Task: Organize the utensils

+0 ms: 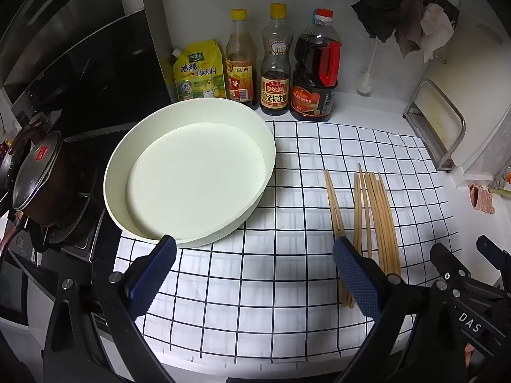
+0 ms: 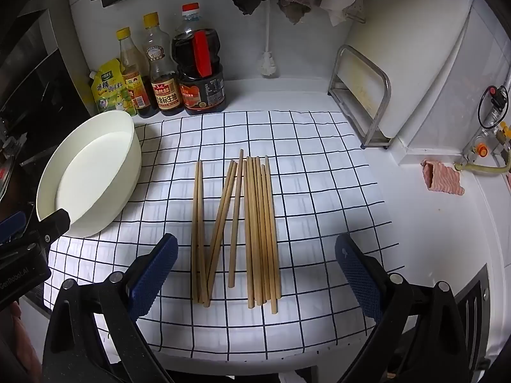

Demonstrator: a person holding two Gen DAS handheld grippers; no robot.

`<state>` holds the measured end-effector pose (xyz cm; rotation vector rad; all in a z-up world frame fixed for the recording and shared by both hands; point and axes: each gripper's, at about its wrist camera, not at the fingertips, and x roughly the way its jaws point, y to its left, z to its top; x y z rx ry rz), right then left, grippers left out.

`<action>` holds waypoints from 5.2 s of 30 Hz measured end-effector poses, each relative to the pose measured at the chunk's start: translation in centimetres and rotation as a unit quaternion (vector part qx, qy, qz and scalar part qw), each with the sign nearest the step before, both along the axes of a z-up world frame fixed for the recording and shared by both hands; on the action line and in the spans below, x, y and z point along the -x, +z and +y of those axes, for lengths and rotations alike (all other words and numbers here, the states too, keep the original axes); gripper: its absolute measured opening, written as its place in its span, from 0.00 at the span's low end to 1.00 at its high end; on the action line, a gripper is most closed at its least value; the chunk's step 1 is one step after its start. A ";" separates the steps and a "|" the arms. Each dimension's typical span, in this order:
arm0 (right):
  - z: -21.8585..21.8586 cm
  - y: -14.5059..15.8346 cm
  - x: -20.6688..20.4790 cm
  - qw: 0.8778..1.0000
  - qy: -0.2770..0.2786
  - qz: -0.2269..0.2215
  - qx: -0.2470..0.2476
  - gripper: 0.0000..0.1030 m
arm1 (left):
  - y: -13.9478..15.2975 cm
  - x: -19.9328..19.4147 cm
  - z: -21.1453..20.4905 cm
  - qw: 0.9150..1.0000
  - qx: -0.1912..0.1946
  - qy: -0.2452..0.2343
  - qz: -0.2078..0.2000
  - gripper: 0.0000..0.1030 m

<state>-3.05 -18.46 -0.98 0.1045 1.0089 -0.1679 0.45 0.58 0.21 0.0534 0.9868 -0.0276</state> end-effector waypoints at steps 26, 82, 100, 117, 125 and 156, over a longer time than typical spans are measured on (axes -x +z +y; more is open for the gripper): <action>-0.1 0.2 0.1 1.000 -0.001 -0.003 0.001 0.92 | 0.2 0.1 0.1 1.000 0.001 0.001 -0.001 0.94; -7.7 -15.0 -5.7 0.998 0.032 0.039 0.033 0.91 | -15.8 -5.7 -6.7 0.997 -0.002 -0.011 0.076 0.94; -8.1 -15.6 -5.2 0.998 0.034 0.035 0.040 0.91 | -16.0 -5.9 -7.1 0.998 -0.006 -0.008 0.069 0.94; -8.0 -15.7 -5.0 0.998 0.034 0.027 0.044 0.91 | -16.7 -6.2 -7.6 0.996 -0.001 -0.010 0.084 0.95; -7.3 -15.5 -4.9 0.998 0.054 0.011 0.039 0.71 | -16.3 -6.6 -8.4 0.997 -0.006 -0.026 0.070 0.80; -1.4 -6.2 -7.3 0.991 0.103 -0.050 -0.064 0.06 | -6.3 -7.6 -4.0 0.997 0.046 -0.060 0.027 0.07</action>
